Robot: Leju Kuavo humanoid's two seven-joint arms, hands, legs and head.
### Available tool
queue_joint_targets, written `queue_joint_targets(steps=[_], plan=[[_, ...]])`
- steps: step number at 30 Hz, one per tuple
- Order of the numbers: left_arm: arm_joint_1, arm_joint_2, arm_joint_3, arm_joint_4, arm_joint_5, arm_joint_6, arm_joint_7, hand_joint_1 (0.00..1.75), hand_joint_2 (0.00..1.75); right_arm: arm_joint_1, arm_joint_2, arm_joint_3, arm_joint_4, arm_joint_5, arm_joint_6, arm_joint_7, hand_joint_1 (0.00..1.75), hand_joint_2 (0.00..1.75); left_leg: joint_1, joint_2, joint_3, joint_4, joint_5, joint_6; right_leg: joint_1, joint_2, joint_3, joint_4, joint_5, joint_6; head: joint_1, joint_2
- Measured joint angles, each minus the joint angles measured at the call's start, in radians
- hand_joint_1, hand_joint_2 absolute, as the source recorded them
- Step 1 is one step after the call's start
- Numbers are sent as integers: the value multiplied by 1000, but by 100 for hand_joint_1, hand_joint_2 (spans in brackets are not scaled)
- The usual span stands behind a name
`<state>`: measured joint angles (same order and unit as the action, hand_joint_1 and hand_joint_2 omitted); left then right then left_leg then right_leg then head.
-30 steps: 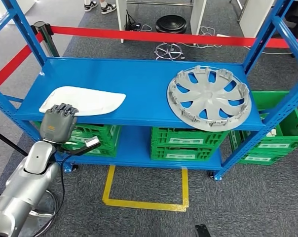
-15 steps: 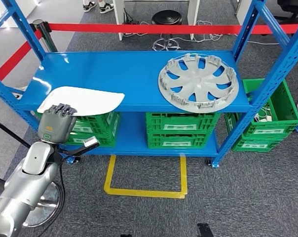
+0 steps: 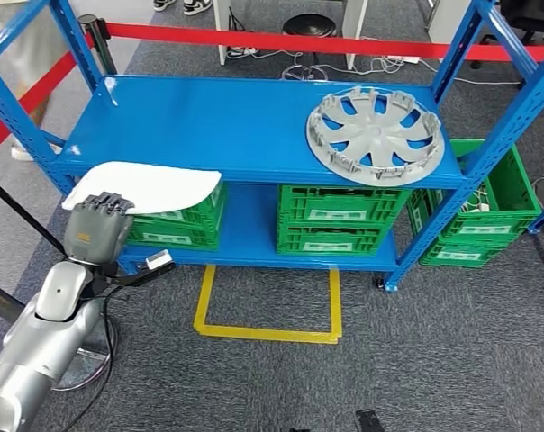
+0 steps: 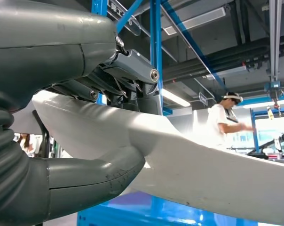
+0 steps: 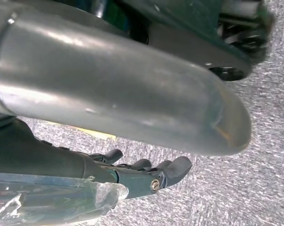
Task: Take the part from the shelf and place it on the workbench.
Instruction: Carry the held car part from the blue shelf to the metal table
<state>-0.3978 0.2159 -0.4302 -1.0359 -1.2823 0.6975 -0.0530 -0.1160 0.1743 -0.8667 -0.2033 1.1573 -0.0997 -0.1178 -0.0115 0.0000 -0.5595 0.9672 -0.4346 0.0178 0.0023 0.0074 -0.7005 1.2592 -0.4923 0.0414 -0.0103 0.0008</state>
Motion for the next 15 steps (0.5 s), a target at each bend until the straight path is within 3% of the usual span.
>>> queue_joint_targets(steps=[1, 3, 5, 7, 9, 11, 13, 14, 15], plan=[[2, 2, 1, -2, 2, 0, -1, 124, 175, -1, 0, 2, 0, 3, -2, 1, 0, 0, -2, 0, -2, 0, 3, 0, 3, 0, 47, -70, 22, -11, 0, 0], [3, 5, 5, -7, 4, 0, -3, 124, 175, -7, -1, 7, 0, 13, -8, 3, 0, 0, -5, 0, -5, 0, 9, -5, 10, -1, 137, -203, 33, -30, -2, 0], [3, 10, 9, -13, 2, 0, -4, 124, 175, -9, -3, 13, -1, 20, -16, 6, 0, 0, -3, -1, -11, 0, 18, -15, 15, -3, 170, -255, 23, -37, -4, 0], [5, 16, 14, -17, -7, 0, -5, 124, 175, -9, -2, 19, -1, 25, -21, 10, 0, 0, -3, -3, -19, 4, 20, -27, 12, -8, 170, -272, 27, -39, -4, 0], [3, 23, 18, -21, -17, 1, -5, 124, 175, -10, -2, 27, -1, 27, -25, 14, 0, 0, -1, -5, -41, 49, -17, -41, 5, -17, 167, -283, 36, -44, -8, 0], [2, 28, 21, -22, -23, 1, -5, 124, 175, -11, -1, 32, -1, 27, -27, 16, 0, 0, 8, -4, -93, 173, -89, -57, 3, -28, 162, -286, 42, -49, -11, 0], [5, 32, 23, -22, -27, 1, -5, 124, 175, -9, -1, 34, -1, 26, -27, 17, 0, 0, 18, -4, -137, 283, -127, -71, 1, -43, 156, -284, 45, -49, -11, 0], [6, 33, 24, -22, -29, 1, -5, 124, 175, -9, -1, 34, -1, 26, -27, 17, 0, 0, 22, -2, -136, 290, -116, -77, -1, -51, 153, -282, 46, -47, -11, 0], [7, 35, 24, -23, -30, 1, -5, 124, 175, -8, -1, 34, -1, 26, -27, 18, 0, 0, 27, 1, -119, 262, -91, -82, -4, -60, 151, -278, 46, -45, -11, 0]])
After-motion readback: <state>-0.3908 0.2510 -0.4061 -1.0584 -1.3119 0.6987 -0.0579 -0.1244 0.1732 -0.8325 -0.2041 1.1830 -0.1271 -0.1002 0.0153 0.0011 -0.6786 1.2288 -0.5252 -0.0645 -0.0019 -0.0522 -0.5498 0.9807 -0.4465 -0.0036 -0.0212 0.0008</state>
